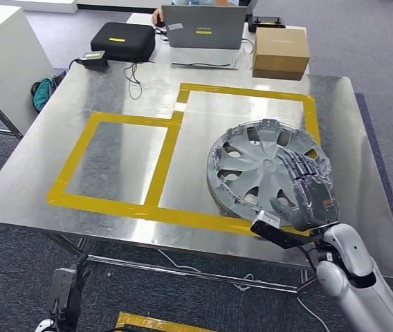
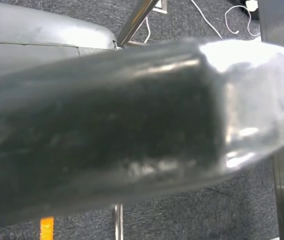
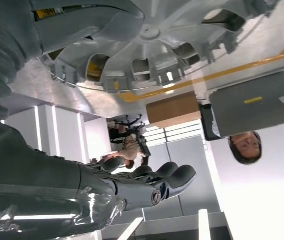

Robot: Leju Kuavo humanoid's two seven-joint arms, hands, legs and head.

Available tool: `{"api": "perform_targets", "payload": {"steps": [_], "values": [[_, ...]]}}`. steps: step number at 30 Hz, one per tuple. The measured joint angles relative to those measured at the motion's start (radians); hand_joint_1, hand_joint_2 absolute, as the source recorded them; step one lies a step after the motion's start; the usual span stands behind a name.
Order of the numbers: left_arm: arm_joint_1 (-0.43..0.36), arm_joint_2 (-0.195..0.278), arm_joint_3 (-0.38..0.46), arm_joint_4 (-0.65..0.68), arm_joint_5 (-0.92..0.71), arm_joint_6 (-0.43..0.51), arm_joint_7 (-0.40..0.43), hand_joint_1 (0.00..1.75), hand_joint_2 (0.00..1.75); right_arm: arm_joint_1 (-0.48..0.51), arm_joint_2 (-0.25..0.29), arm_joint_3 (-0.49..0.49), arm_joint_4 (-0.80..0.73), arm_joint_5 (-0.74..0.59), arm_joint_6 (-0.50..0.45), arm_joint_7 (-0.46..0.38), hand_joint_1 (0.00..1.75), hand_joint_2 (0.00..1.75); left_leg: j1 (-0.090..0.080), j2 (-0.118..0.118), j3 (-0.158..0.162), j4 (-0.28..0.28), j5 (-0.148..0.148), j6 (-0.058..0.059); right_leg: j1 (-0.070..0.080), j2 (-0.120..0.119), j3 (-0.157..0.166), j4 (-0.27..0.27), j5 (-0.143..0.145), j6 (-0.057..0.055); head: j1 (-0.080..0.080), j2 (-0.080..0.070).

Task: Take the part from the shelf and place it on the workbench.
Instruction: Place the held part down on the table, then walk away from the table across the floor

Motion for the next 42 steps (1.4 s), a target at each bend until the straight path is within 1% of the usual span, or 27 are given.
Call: {"api": "perform_targets", "payload": {"steps": [8, 12, 16, 19, 22, 25, 28, 30, 31, 32, 33, 34, 35, 36, 37, 38, 39, 40, 41, 42], "values": [[0.027, -0.018, 0.047, -0.027, 0.003, 0.01, -0.022, 0.0, 0.0, 0.178, 0.045, -0.011, -0.222, -0.067, -0.079, -0.089, 0.0, 1.75, 0.0, 0.0, 0.0, 0.0, -0.001, 0.0, 0.001, 0.0, 0.0, 0.0, -0.002, 0.0, 0.0, 0.0], [0.041, -0.03, 0.075, -0.045, -0.004, 0.016, -0.03, 0.0, 0.0, 0.26, 0.075, -0.016, -0.307, -0.072, -0.105, -0.118, 0.0, 1.75, 0.0, 0.0, 0.0, 0.0, -0.002, 0.0, 0.001, 0.0, 0.0, 0.0, -0.002, -0.001, 0.0, 0.0], [0.054, -0.045, 0.109, -0.068, -0.009, 0.016, -0.032, 0.0, 0.0, 0.34, 0.09, -0.022, -0.381, -0.103, -0.179, -0.171, 0.0, 1.75, -0.001, 0.0, 0.0, 0.0, -0.003, 0.001, 0.0, 0.0, 0.001, -0.001, -0.003, 0.0, 0.0, 0.0], [0.065, -0.062, 0.144, -0.101, -0.015, 0.008, -0.032, 0.0, 0.0, 0.402, 0.095, -0.022, -0.432, -0.171, -0.236, -0.212, 0.0, 1.75, -0.002, 0.0, 0.0, 0.001, -0.004, 0.003, -0.002, 0.0, 0.001, -0.002, -0.003, 0.0, 0.0, 0.0], [0.075, -0.081, 0.18, -0.139, -0.026, -0.006, -0.032, 0.0, 0.0, 0.457, 0.097, -0.026, -0.466, -0.285, -0.272, -0.261, 0.0, 1.75, -0.005, 0.0, 0.0, 0.003, -0.007, 0.006, -0.004, 0.0, 0.002, -0.002, -0.003, 0.002, 0.0, 0.0], [0.084, -0.101, 0.216, -0.175, -0.038, -0.017, -0.032, 0.0, 0.0, 0.509, 0.101, -0.043, -0.483, -0.415, -0.27, -0.305, 0.0, 1.75, -0.007, 0.0, -0.001, 0.008, -0.01, 0.012, -0.005, 0.0, 0.003, -0.002, -0.004, 0.006, 0.0, 0.0], [0.088, -0.114, 0.239, -0.199, -0.043, -0.021, -0.032, 0.0, 0.0, 0.54, 0.105, -0.058, -0.492, -0.456, -0.263, -0.323, 0.0, 1.75, -0.01, 0.0, -0.002, 0.012, -0.013, 0.019, -0.008, 0.001, 0.006, -0.006, -0.004, 0.013, 0.0, 0.0], [0.088, -0.123, 0.249, -0.212, -0.045, -0.022, -0.032, 0.0, 0.0, 0.552, 0.106, -0.066, -0.5, -0.463, -0.26, -0.327, 0.0, 1.75, -0.005, 0.002, 0.003, 0.003, -0.007, 0.027, -0.006, 0.0, 0.007, -0.007, -0.005, 0.02, 0.0, 0.0], [0.088, -0.127, 0.253, -0.217, -0.045, -0.022, -0.032, 0.0, 0.0, 0.557, 0.107, -0.07, -0.504, -0.465, -0.259, -0.328, 0.0, 1.75, -0.001, 0.004, 0.007, -0.003, -0.003, 0.031, -0.005, -0.003, 0.0, 0.007, -0.017, 0.022, 0.002, 0.0], [0.088, -0.13, 0.256, -0.222, -0.045, -0.022, -0.032, 0.0, 0.0, 0.559, 0.108, -0.073, -0.507, -0.466, -0.259, -0.329, 0.0, 1.75, 0.003, 0.006, 0.011, -0.009, 0.001, 0.035, -0.003, -0.008, -0.015, 0.041, -0.039, 0.025, 0.004, 0.0], [0.089, -0.132, 0.258, -0.224, -0.046, -0.022, -0.032, 0.0, 0.0, 0.562, 0.108, -0.076, -0.508, -0.467, -0.258, -0.329, 0.0, 1.75, 0.006, 0.009, 0.013, -0.011, 0.001, 0.036, -0.004, -0.013, -0.042, 0.099, -0.071, 0.026, 0.006, 0.0], [0.09, -0.135, 0.259, -0.226, -0.046, -0.022, -0.032, 0.0, 0.0, 0.563, 0.109, -0.079, -0.509, -0.468, -0.258, -0.329, 0.0, 1.75, 0.007, 0.011, 0.013, -0.011, 0.001, 0.038, -0.004, -0.017, -0.074, 0.171, -0.107, 0.029, 0.007, 0.0], [0.092, -0.137, 0.261, -0.226, -0.047, -0.022, -0.032, 0.0, 0.0, 0.565, 0.109, -0.08, -0.509, -0.468, -0.258, -0.329, 0.0, 1.75, 0.008, 0.012, 0.013, -0.011, 0.0, 0.037, -0.005, -0.019, -0.104, 0.235, -0.132, 0.033, 0.007, 0.0], [0.093, -0.139, 0.262, -0.227, -0.047, -0.022, -0.032, 0.0, 0.0, 0.567, 0.109, -0.082, -0.509, -0.468, -0.258, -0.329, 0.0, 1.75, 0.009, 0.014, 0.014, -0.011, -0.002, 0.035, -0.006, -0.02, -0.122, 0.274, -0.141, 0.036, 0.007, 0.0], [0.094, -0.14, 0.263, -0.227, -0.047, -0.023, -0.032, 0.0, 0.0, 0.569, 0.109, -0.082, -0.51, -0.468, -0.258, -0.329, 0.0, 1.75, 0.012, 0.014, 0.016, -0.01, -0.004, 0.032, -0.007, -0.02, -0.119, 0.272, -0.127, 0.039, 0.007, 0.0], [0.095, -0.142, 0.265, -0.227, -0.047, -0.023, -0.032, 0.0, 0.0, 0.571, 0.109, -0.082, -0.51, -0.468, -0.258, -0.329, 0.0, 1.75, 0.016, 0.014, 0.02, -0.01, -0.007, 0.027, -0.01, -0.021, -0.093, 0.227, -0.097, 0.043, 0.007, 0.0], [0.095, -0.143, 0.267, -0.227, -0.047, -0.023, -0.032, 0.0, 0.0, 0.572, 0.109, -0.083, -0.51, -0.468, -0.258, -0.329, 0.0, 1.75, 0.02, 0.014, 0.024, -0.008, -0.01, 0.021, -0.013, -0.021, -0.052, 0.154, -0.062, 0.048, 0.007, 0.0], [0.095, -0.144, 0.269, -0.229, -0.047, -0.023, -0.032, 0.0, 0.0, 0.572, 0.109, -0.083, -0.51, -0.469, -0.258, -0.329, 0.0, 1.75, 0.021, 0.013, 0.026, -0.006, -0.013, 0.013, -0.015, -0.018, -0.009, 0.084, -0.038, 0.052, 0.009, 0.0], [0.095, -0.144, 0.272, -0.231, -0.047, -0.023, -0.032, 0.0, 0.0, 0.572, 0.11, -0.083, -0.51, -0.473, -0.257, -0.329, 0.0, 1.75, 0.021, 0.012, 0.028, -0.004, -0.015, 0.005, -0.015, -0.013, 0.022, 0.034, -0.023, 0.051, 0.01, 0.0], [0.095, -0.145, 0.274, -0.233, -0.048, -0.023, -0.033, 0.0, 0.0, 0.573, 0.111, -0.085, -0.511, -0.48, -0.253, -0.329, 0.0, 1.75, 0.02, 0.011, 0.028, -0.001, -0.015, -0.002, -0.015, -0.009, 0.038, 0.009, -0.023, 0.047, 0.01, 0.0]]}}
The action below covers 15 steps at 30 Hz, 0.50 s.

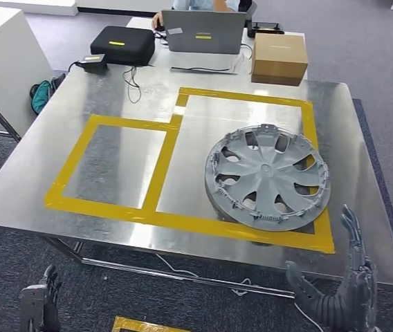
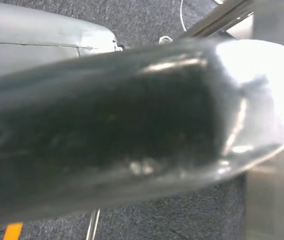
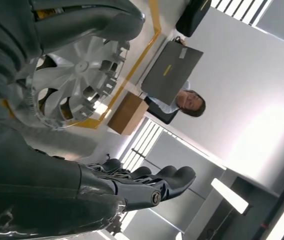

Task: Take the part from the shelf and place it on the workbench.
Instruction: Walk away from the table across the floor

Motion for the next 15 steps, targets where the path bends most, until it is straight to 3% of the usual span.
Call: {"api": "perform_targets", "payload": {"steps": [2, 4, 6, 8, 9, 10, 11, 13, 15], "values": [[0.0, -0.002, 0.006, -0.005, -0.002, -0.001, -0.001, 0.0, 0.0, 0.005, 0.006, -0.009, -0.001, -0.023, 0.013, 0.003, 0.0, 1.75, -0.001, -0.002, -0.001, 0.001, 0.002, -0.011, 0.003, 0.005, -0.003, 0.002, -0.006, -0.022, -0.003, 0.0], [0.0, -0.005, 0.012, -0.013, -0.003, -0.004, -0.001, 0.0, 0.0, 0.015, 0.015, -0.022, 0.0, -0.049, 0.033, 0.009, 0.0, 0.87, 0.0, 0.008, -0.008, 0.014, -0.012, -0.019, 0.003, 0.001, -0.01, 0.003, -0.006, -0.043, -0.007, 0.0], [-0.001, -0.009, 0.018, -0.022, -0.004, -0.008, -0.001, 0.0, 0.0, 0.026, 0.027, -0.037, 0.002, -0.07, 0.053, 0.015, 0.0, 0.0, -0.001, 0.026, -0.044, 0.096, -0.075, -0.022, 0.005, -0.007, -0.018, 0.001, 0.0, -0.062, -0.012, 0.0], [-0.003, -0.013, 0.024, -0.03, -0.004, -0.01, -0.001, 0.0, 0.0, 0.038, 0.039, -0.051, 0.007, -0.082, 0.068, 0.016, 0.0, 0.0, -0.004, 0.032, -0.103, 0.236, -0.151, -0.02, 0.011, -0.015, -0.033, 0.001, 0.008, -0.073, -0.016, 0.0], [-0.003, -0.014, 0.026, -0.033, -0.005, -0.009, -0.001, 0.0, 0.0, 0.046, 0.043, -0.056, 0.011, -0.09, 0.071, 0.013, 0.0, 0.0, -0.005, 0.032, -0.121, 0.286, -0.169, -0.018, 0.015, -0.018, -0.041, 0.001, 0.013, -0.076, -0.016, 0.0], [-0.003, -0.015, 0.028, -0.035, -0.005, -0.009, -0.001, 0.0, 0.0, 0.055, 0.046, -0.06, 0.014, -0.098, 0.07, 0.006, 0.0, 0.0, -0.007, 0.032, -0.121, 0.299, -0.166, -0.013, 0.019, -0.02, -0.048, 0.001, 0.019, -0.078, -0.016, 0.0], [-0.003, -0.015, 0.029, -0.037, -0.004, -0.008, -0.001, 0.0, 0.0, 0.064, 0.047, -0.062, 0.018, -0.107, 0.067, -0.001, 0.0, 0.0, -0.01, 0.033, -0.101, 0.272, -0.145, -0.008, 0.022, -0.022, -0.054, 0.001, 0.024, -0.078, -0.016, 0.0], [-0.006, -0.015, 0.032, -0.042, -0.003, -0.007, -0.001, 0.0, 0.0, 0.079, 0.047, -0.064, 0.023, -0.115, 0.056, -0.014, 0.0, 0.0, -0.018, 0.034, -0.014, 0.132, -0.087, 0.007, 0.026, -0.023, -0.065, 0.001, 0.036, -0.074, -0.016, 0.0], [-0.012, -0.014, 0.033, -0.046, 0.0, -0.006, -0.001, 0.0, 0.0, 0.086, 0.047, -0.065, 0.027, -0.112, 0.041, -0.017, 0.0, 0.0, -0.026, 0.037, 0.049, 0.021, -0.058, 0.015, 0.029, -0.024, -0.072, 0.002, 0.049, -0.065, -0.015, 0.0]]}}
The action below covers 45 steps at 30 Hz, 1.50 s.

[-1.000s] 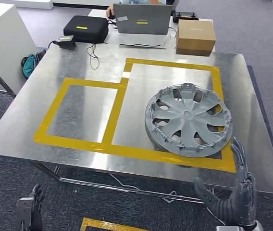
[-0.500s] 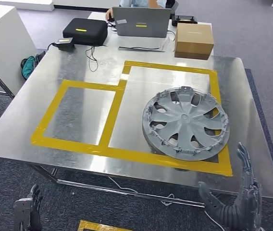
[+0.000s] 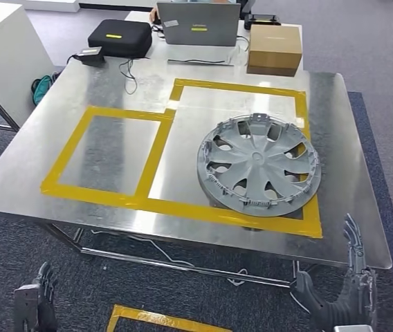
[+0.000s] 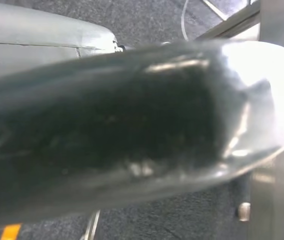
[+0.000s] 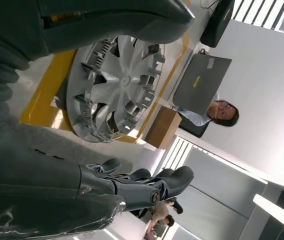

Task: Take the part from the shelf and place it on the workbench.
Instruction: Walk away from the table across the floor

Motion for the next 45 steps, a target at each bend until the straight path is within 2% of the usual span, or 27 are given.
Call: {"api": "perform_targets", "payload": {"steps": [2, 4, 6, 8, 9, 10, 11, 12, 15, 17, 19, 20, 22, 24, 25, 26, 27, 29, 31, 34, 36, 38, 40, 41, 42, 43, 45], "values": [[-0.003, 0.0, 0.0, -0.002, 0.004, 0.001, 0.001, 0.0, 0.0, 0.003, 0.0, 0.0, 0.003, 0.01, -0.018, 0.008, 0.0, 0.0, -0.005, 0.002, 0.004, -0.023, 0.008, 0.002, -0.001, -0.001, -0.002, -0.004, 0.015, 0.011, -0.001, 0.0], [-0.002, 0.001, 0.001, -0.004, 0.009, 0.004, 0.0, 0.0, 0.0, 0.004, 0.0, 0.001, 0.006, 0.02, -0.036, 0.021, 0.0, 0.0, -0.003, 0.003, -0.009, -0.028, 0.025, 0.014, -0.004, 0.0, -0.01, -0.003, 0.013, 0.024, -0.003, 0.0], [-0.003, 0.001, 0.003, -0.01, 0.013, 0.011, -0.003, 0.0, 0.0, 0.004, -0.003, 0.004, 0.008, 0.025, -0.048, 0.034, 0.0, 0.0, 0.001, 0.005, -0.028, -0.033, 0.047, 0.025, -0.005, 0.001, -0.036, 0.057, -0.052, 0.034, -0.002, 0.0], [-0.003, 0.001, 0.003, -0.019, 0.017, 0.015, -0.006, 0.0, 0.0, 0.004, -0.006, 0.009, 0.01, 0.029, -0.055, 0.042, 0.0, 0.0, 0.0, 0.005, -0.052, -0.031, 0.066, 0.029, -0.006, 0.002, -0.07, 0.183, -0.146, 0.041, 0.0, 0.0], [-0.003, 0.001, 0.003, -0.023, 0.019, 0.016, -0.007, 0.0, 0.0, 0.004, -0.008, 0.012, 0.012, 0.032, -0.059, 0.046, 0.0, 0.0, 0.0, 0.005, -0.065, -0.031, 0.076, 0.029, -0.006, 0.002, -0.078, 0.239, -0.172, 0.043, 0.0, 0.0], [-0.002, 0.002, 0.003, -0.027, 0.02, 0.016, -0.007, 0.0, 0.0, 0.004, -0.01, 0.016, 0.013, 0.034, -0.061, 0.051, 0.0, 0.0, 0.0, 0.005, -0.077, -0.03, 0.086, 0.028, -0.006, 0.002, -0.072, 0.268, -0.176, 0.044, -0.001, 0.0], [-0.002, 0.002, 0.003, -0.03, 0.021, 0.016, -0.007, 0.0, 0.0, 0.004, -0.013, 0.02, 0.015, 0.036, -0.063, 0.054, 0.0, 0.0, 0.0, 0.005, -0.088, -0.029, 0.094, 0.026, -0.006, 0.002, -0.047, 0.26, -0.161, 0.044, 0.0, 0.0], [-0.002, 0.002, 0.003, -0.032, 0.022, 0.016, -0.006, 0.0, 0.0, 0.004, -0.017, 0.024, 0.016, 0.038, -0.064, 0.057, 0.0, 0.0, 0.0, 0.005, -0.097, -0.029, 0.102, 0.023, -0.007, 0.002, -0.001, 0.21, -0.136, 0.044, 0.0, 0.0], [-0.001, 0.003, 0.001, -0.041, 0.027, 0.016, -0.006, 0.0, 0.0, 0.003, -0.026, 0.035, 0.016, 0.057, -0.071, 0.062, 0.0, 0.0, -0.001, 0.004, -0.113, -0.027, 0.124, 0.009, -0.006, 0.007, 0.157, -0.01, -0.111, 0.037, -0.001, 0.0], [-0.002, 0.003, -0.002, -0.047, 0.031, 0.014, -0.006, 0.0, 0.0, 0.003, -0.033, 0.043, 0.015, 0.068, -0.076, 0.069, 0.0, 0.0, -0.002, 0.003, -0.117, -0.027, 0.139, -0.003, -0.001, 0.012, 0.178, -0.053, -0.117, 0.027, 0.0, 0.0], [-0.001, 0.003, -0.004, -0.05, 0.032, 0.013, -0.005, 0.0, 0.0, 0.005, -0.038, 0.048, 0.014, 0.073, -0.079, 0.076, 0.0, 0.0, 0.0, 0.002, -0.124, -0.023, 0.14, -0.014, -0.001, 0.009, 0.159, -0.052, -0.105, 0.008, 0.001, 0.0], [0.0, 0.003, -0.004, -0.051, 0.032, 0.012, -0.005, 0.0, 0.0, 0.006, -0.039, 0.049, 0.013, 0.075, -0.079, 0.078, 0.0, 0.0, 0.001, 0.001, -0.133, -0.006, 0.118, -0.018, -0.003, 0.006, 0.15, -0.053, -0.097, -0.003, -0.001, 0.0], [0.0, 0.002, -0.007, -0.052, 0.032, 0.012, -0.003, 0.0, 0.0, 0.009, -0.043, 0.052, 0.008, 0.081, -0.08, 0.083, 0.0, 0.0, 0.003, 0.002, -0.167, 0.088, 0.026, -0.028, -0.005, -0.001, 0.131, -0.054, -0.077, -0.019, -0.006, 0.0], [0.0, 0.002, -0.013, -0.052, 0.033, 0.015, -0.001, 0.0, 0.0, 0.014, -0.046, 0.054, 0.004, 0.087, -0.082, 0.09, 0.0, 0.0, 0.004, 0.002, -0.202, 0.221, -0.055, -0.034, -0.004, -0.007, 0.107, -0.052, -0.055, -0.022, -0.008, 0.0], [0.0, 0.002, -0.016, -0.052, 0.035, 0.017, -0.001, 0.0, 0.0, 0.016, -0.047, 0.054, 0.003, 0.09, -0.082, 0.095, 0.0, 0.0, 0.004, 0.002, -0.204, 0.26, -0.063, -0.035, -0.003, -0.011, 0.093, -0.05, -0.044, -0.021, -0.008, 0.0], [0.0, 0.002, -0.02, -0.052, 0.036, 0.02, 0.0, 0.0, 0.0, 0.019, -0.048, 0.054, 0.002, 0.091, -0.083, 0.099, 0.0, 0.0, 0.004, 0.003, -0.19, 0.264, -0.049, -0.035, -0.003, -0.015, 0.079, -0.049, -0.035, -0.019, -0.008, 0.0], [0.0, 0.002, -0.024, -0.052, 0.038, 0.022, 0.0, 0.0, 0.0, 0.02, -0.049, 0.054, 0.002, 0.093, -0.083, 0.101, 0.0, 0.0, 0.005, 0.005, -0.157, 0.229, -0.021, -0.034, -0.003, -0.019, 0.066, -0.048, -0.026, -0.016, -0.008, 0.0], [-0.001, 0.002, -0.031, -0.055, 0.039, 0.024, 0.0, 0.0, 0.0, 0.022, -0.051, 0.054, -0.002, 0.095, -0.083, 0.102, 0.0, 0.0, 0.005, 0.023, -0.054, 0.086, 0.024, -0.032, -0.002, -0.026, 0.048, -0.045, -0.01, -0.006, -0.01, 0.0], [-0.004, 0.001, -0.036, -0.059, 0.039, 0.025, 0.0, 0.0, 0.0, 0.024, -0.053, 0.054, -0.008, 0.095, -0.084, 0.103, 0.0, 0.0, 0.002, 0.039, 0.02, -0.032, 0.028, -0.023, 0.003, -0.036, 0.038, -0.041, 0.005, 0.005, -0.01, 0.0], [-0.002, 0.001, -0.04, -0.061, 0.039, 0.025, 0.0, 0.0, 0.0, 0.025, -0.057, 0.056, -0.011, 0.096, -0.085, 0.104, 0.0, 0.0, -0.002, 0.032, 0.018, -0.061, 0.035, 0.002, 0.001, -0.048, 0.029, -0.042, 0.022, 0.019, -0.01, 0.0], [0.001, 0.001, -0.041, -0.061, 0.039, 0.026, 0.0, 0.0, 0.0, 0.027, -0.058, 0.058, -0.011, 0.096, -0.085, 0.105, 0.0, 0.0, -0.001, 0.026, 0.0, -0.062, 0.053, 0.019, -0.002, -0.03, 0.008, 0.002, -0.028, 0.029, -0.009, 0.0], [0.0, 0.0, -0.043, -0.062, 0.039, 0.026, 0.0, 0.0, 0.0, 0.028, -0.059, 0.059, -0.011, 0.095, -0.085, 0.106, 0.0, 0.0, -0.003, 0.016, -0.023, -0.061, 0.072, 0.029, -0.002, -0.007, -0.03, 0.13, -0.125, 0.034, -0.006, 0.0], [0.001, 0.0, -0.045, -0.062, 0.04, 0.026, 0.0, 0.0, 0.0, 0.029, -0.059, 0.059, -0.011, 0.095, -0.085, 0.108, 0.0, 0.0, -0.008, 0.004, -0.048, -0.059, 0.091, 0.032, 0.002, -0.001, -0.05, 0.244, -0.178, 0.031, -0.005, 0.0], [0.001, 0.001, -0.046, -0.062, 0.043, 0.027, 0.0, 0.0, 0.0, 0.03, -0.059, 0.059, -0.011, 0.095, -0.085, 0.111, 0.0, 0.0, -0.012, -0.004, -0.06, -0.059, 0.101, 0.032, 0.005, 0.001, -0.036, 0.25, -0.172, 0.026, -0.006, 0.0], [0.001, 0.001, -0.047, -0.062, 0.048, 0.029, 0.001, 0.0, 0.0, 0.03, -0.059, 0.059, -0.011, 0.093, -0.085, 0.113, 0.0, 0.0, -0.015, -0.013, -0.071, -0.058, 0.11, 0.033, 0.008, 0.005, -0.001, 0.214, -0.149, 0.017, -0.006, 0.0], [0.001, 0.001, -0.05, -0.063, 0.054, 0.032, 0.001, 0.0, 0.0, 0.031, -0.06, 0.059, -0.011, 0.091, -0.085, 0.115, 0.0, 0.0, -0.019, -0.024, -0.079, -0.058, 0.118, 0.033, 0.012, 0.016, 0.05, 0.145, -0.119, 0.005, -0.006, 0.0], [0.0, 0.002, -0.057, -0.063, 0.068, 0.038, 0.002, 0.0, 0.0, 0.033, -0.063, 0.06, -0.01, 0.084, -0.087, 0.119, 0.0, 0.0, -0.023, -0.043, -0.093, -0.058, 0.135, 0.031, 0.016, 0.055, 0.153, -0.01, -0.096, -0.023, -0.008, 0.0]]}}
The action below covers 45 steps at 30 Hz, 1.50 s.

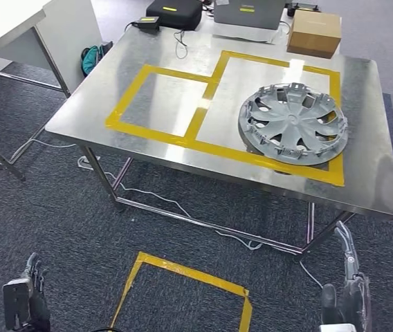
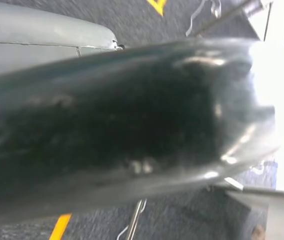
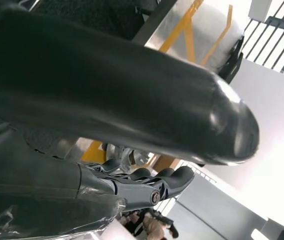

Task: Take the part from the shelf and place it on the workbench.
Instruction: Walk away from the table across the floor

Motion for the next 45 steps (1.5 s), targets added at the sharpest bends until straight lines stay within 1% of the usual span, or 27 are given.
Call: {"api": "perform_targets", "payload": {"steps": [2, 4, 5, 7, 9, 10, 11, 12, 13, 15, 17, 19, 21, 23, 25, 26, 27, 28, 30, 32, 34, 36, 39, 41, 42, 43, 45], "values": [[0.0, 0.001, -0.007, 0.0, 0.011, 0.006, 0.0, 0.0, 0.0, 0.004, -0.004, 0.001, 0.006, -0.01, -0.003, 0.016, 0.0, 0.0, 0.004, -0.019, -0.012, -0.001, 0.018, -0.009, 0.003, 0.017, 0.045, -0.075, -0.005, -0.009, -0.003, 0.0], [0.004, 0.004, -0.009, 0.0, 0.023, 0.013, 0.002, 0.0, 0.0, 0.006, -0.006, 0.0, 0.03, -0.032, -0.006, 0.045, 0.0, 0.0, 0.008, -0.034, -0.023, -0.004, 0.033, -0.02, 0.004, -0.002, 0.044, -0.09, 0.011, -0.006, -0.003, 0.0], [0.006, 0.005, -0.008, 0.001, 0.032, 0.015, 0.003, 0.0, 0.0, 0.007, -0.007, -0.002, 0.052, -0.051, -0.006, 0.058, 0.0, 0.0, 0.007, -0.027, -0.031, 0.002, 0.023, -0.025, 0.001, -0.014, 0.039, -0.096, 0.02, -0.008, -0.005, 0.0], [0.009, 0.009, -0.005, 0.002, 0.052, 0.017, 0.005, 0.0, 0.0, 0.014, -0.006, -0.012, 0.109, -0.102, 0.008, 0.075, 0.0, 0.0, 0.01, 0.009, -0.06, 0.067, -0.045, -0.039, -0.006, -0.041, 0.026, -0.107, 0.035, -0.012, -0.012, 0.0], [0.011, 0.008, 0.004, 0.002, 0.065, 0.018, 0.001, 0.0, 0.0, 0.025, 0.0, -0.035, 0.18, -0.163, 0.052, 0.08, 0.0, 0.0, 0.019, 0.034, -0.105, 0.204, -0.132, -0.058, -0.008, -0.068, 0.007, -0.106, 0.046, -0.01, -0.015, 0.0], [0.013, 0.008, 0.011, 0.002, 0.067, 0.018, -0.002, 0.0, 0.0, 0.028, 0.006, -0.051, 0.219, -0.192, 0.082, 0.077, 0.0, 0.0, 0.025, 0.038, -0.121, 0.264, -0.148, -0.066, -0.01, -0.082, -0.002, -0.104, 0.051, -0.007, -0.015, 0.0], [0.014, 0.008, 0.019, 0.003, 0.069, 0.018, -0.003, 0.0, 0.0, 0.03, 0.016, -0.07, 0.259, -0.217, 0.114, 0.072, 0.0, 0.0, 0.03, 0.039, -0.124, 0.3, -0.139, -0.074, -0.013, -0.096, -0.011, -0.1, 0.056, -0.003, -0.015, 0.0], [0.016, 0.009, 0.029, 0.003, 0.073, 0.014, 0.002, 0.0, 0.0, 0.03, 0.028, -0.091, 0.297, -0.235, 0.145, 0.067, 0.0, 0.0, 0.035, 0.042, -0.11, 0.298, -0.111, -0.081, -0.017, -0.11, -0.02, -0.095, 0.06, 0.002, -0.015, 0.0], [0.016, 0.008, 0.042, 0.005, 0.082, 0.008, 0.014, 0.0, 0.0, 0.027, 0.044, -0.116, 0.338, -0.249, 0.178, 0.062, 0.0, 0.0, 0.039, 0.052, -0.075, 0.256, -0.078, -0.089, -0.021, -0.122, -0.028, -0.088, 0.062, 0.007, -0.015, 0.0], [0.012, 0.006, 0.071, 0.013, 0.11, -0.014, 0.052, 0.0, 0.0, 0.018, 0.077, -0.171, 0.419, -0.267, 0.247, 0.052, 0.0, 0.0, 0.043, 0.102, 0.022, 0.115, -0.051, -0.1, -0.023, -0.143, -0.042, -0.069, 0.061, 0.02, -0.018, 0.0], [0.006, 0.001, 0.106, 0.025, 0.129, -0.035, 0.08, 0.0, 0.0, 0.001, 0.115, -0.235, 0.506, -0.273, 0.318, 0.034, 0.0, 0.0, 0.041, 0.134, 0.074, 0.026, -0.071, -0.086, -0.02, -0.163, -0.051, -0.05, 0.059, 0.032, -0.018, 0.0], [0.004, -0.005, 0.144, 0.037, 0.132, -0.048, 0.088, 0.0, 0.0, -0.02, 0.151, -0.297, 0.585, -0.272, 0.369, 0.015, 0.0, 0.0, 0.039, 0.116, 0.068, 0.019, -0.083, -0.056, -0.021, -0.182, -0.054, -0.039, 0.057, 0.041, -0.016, 0.0], [0.007, -0.01, 0.174, 0.045, 0.131, -0.053, 0.089, 0.0, 0.0, -0.033, 0.18, -0.345, 0.64, -0.269, 0.394, 0.006, 0.0, 0.0, 0.037, 0.094, 0.058, 0.022, -0.077, -0.035, -0.027, -0.151, -0.068, -0.007, 0.027, 0.05, -0.016, 0.0], [0.005, -0.017, 0.192, 0.048, 0.13, -0.056, 0.089, 0.0, 0.0, -0.038, 0.201, -0.381, 0.679, -0.262, 0.41, 0.007, 0.0, 0.0, 0.034, 0.07, 0.048, 0.022, -0.068, -0.021, -0.029, -0.088, -0.113, 0.104, -0.044, 0.053, -0.013, 0.0], [0.001, -0.025, 0.211, 0.05, 0.123, -0.059, 0.094, 0.0, 0.0, -0.046, 0.224, -0.42, 0.715, -0.242, 0.439, 0.007, 0.0, 0.0, 0.027, 0.044, 0.037, 0.022, -0.058, -0.013, -0.024, -0.059, -0.169, 0.239, -0.103, 0.046, -0.01, 0.0], [0.0, -0.03, 0.223, 0.05, 0.117, -0.06, 0.099, 0.0, 0.0, -0.054, 0.238, -0.441, 0.733, -0.224, 0.459, 0.005, 0.0, 0.0, 0.023, 0.031, 0.033, 0.022, -0.054, -0.011, -0.02, -0.055, -0.179, 0.267, -0.108, 0.04, -0.01, 0.0], [0.001, -0.034, 0.237, 0.05, 0.109, -0.06, 0.104, 0.0, 0.0, -0.062, 0.251, -0.463, 0.749, -0.203, 0.478, 0.001, 0.0, 0.0, 0.019, 0.019, 0.031, 0.023, -0.05, -0.01, -0.016, -0.052, -0.169, 0.252, -0.092, 0.033, -0.01, 0.0], [0.001, -0.037, 0.25, 0.05, 0.097, -0.059, 0.109, 0.0, 0.0, -0.071, 0.263, -0.483, 0.763, -0.184, 0.497, -0.002, 0.0, 0.0, 0.016, 0.006, 0.029, 0.023, -0.047, -0.01, -0.012, -0.044, -0.137, 0.195, -0.06, 0.024, -0.01, 0.0], [0.003, -0.042, 0.271, 0.046, 0.067, -0.046, 0.115, 0.0, 0.0, -0.089, 0.286, -0.526, 0.79, -0.151, 0.53, -0.004, 0.0, 0.0, 0.013, -0.018, 0.026, 0.023, -0.041, -0.012, -0.008, -0.001, -0.057, 0.044, -0.004, 0.007, -0.011, 0.0], [0.005, -0.044, 0.284, 0.04, 0.045, -0.027, 0.117, 0.0, 0.0, -0.107, 0.306, -0.565, 0.819, -0.127, 0.554, 0.001, 0.0, 0.0, 0.016, -0.04, 0.018, 0.025, -0.034, -0.021, -0.005, 0.029, -0.019, -0.033, 0.011, 0.002, -0.011, 0.0], [0.009, -0.044, 0.297, 0.033, 0.041, -0.018, 0.117, 0.0, 0.0, -0.125, 0.322, -0.597, 0.854, -0.108, 0.57, 0.006, 0.0, 0.0, 0.02, -0.059, 0.008, 0.024, -0.025, -0.035, -0.003, 0.014, -0.016, -0.039, 0.017, 0.003, -0.011, 0.0], [0.014, -0.044, 0.312, 0.027, 0.04, -0.016, 0.117, 0.0, 0.0, -0.145, 0.335, -0.621, 0.89, -0.091, 0.583, 0.006, 0.0, 0.0, 0.019, -0.04, -0.008, 0.045, -0.04, -0.044, -0.006, -0.009, -0.016, -0.046, 0.028, -0.003, -0.013, 0.0], [0.016, -0.044, 0.328, 0.02, 0.039, -0.015, 0.119, 0.0, 0.0, -0.167, 0.348, -0.647, 0.936, -0.075, 0.594, 0.002, 0.0, 0.0, 0.02, 0.026, -0.085, 0.214, -0.143, -0.058, -0.01, -0.05, -0.025, -0.051, 0.037, -0.01, -0.021, 0.0], [0.018, -0.045, 0.335, 0.018, 0.039, -0.01, 0.121, 0.0, 0.0, -0.176, 0.354, -0.659, 0.962, -0.069, 0.601, 0.002, 0.0, 0.0, 0.023, 0.038, -0.125, 0.315, -0.182, -0.067, -0.01, -0.081, -0.032, -0.05, 0.039, -0.01, -0.022, 0.0], [0.021, -0.045, 0.34, 0.016, 0.039, -0.006, 0.124, 0.0, 0.0, -0.182, 0.357, -0.663, 0.973, -0.067, 0.602, 0.002, 0.0, 0.0, 0.025, 0.04, -0.119, 0.313, -0.173, -0.069, -0.01, -0.095, -0.035, -0.048, 0.04, -0.009, -0.022, 0.0], [0.024, -0.045, 0.344, 0.012, 0.039, 0.0, 0.128, 0.0, 0.0, -0.187, 0.359, -0.666, 0.982, -0.065, 0.603, 0.001, 0.0, 0.0, 0.027, 0.046, -0.09, 0.269, -0.147, -0.071, -0.01, -0.108, -0.037, -0.047, 0.041, -0.007, -0.022, 0.0], [0.029, -0.047, 0.35, 0.002, 0.042, 0.013, 0.136, 0.0, 0.0, -0.196, 0.364, -0.673, 0.994, -0.063, 0.604, 0.001, 0.0, 0.0, 0.027, 0.092, -0.001, 0.121, -0.09, -0.072, -0.007, -0.132, -0.039, -0.039, 0.039, -0.001, -0.023, 0.0]]}}
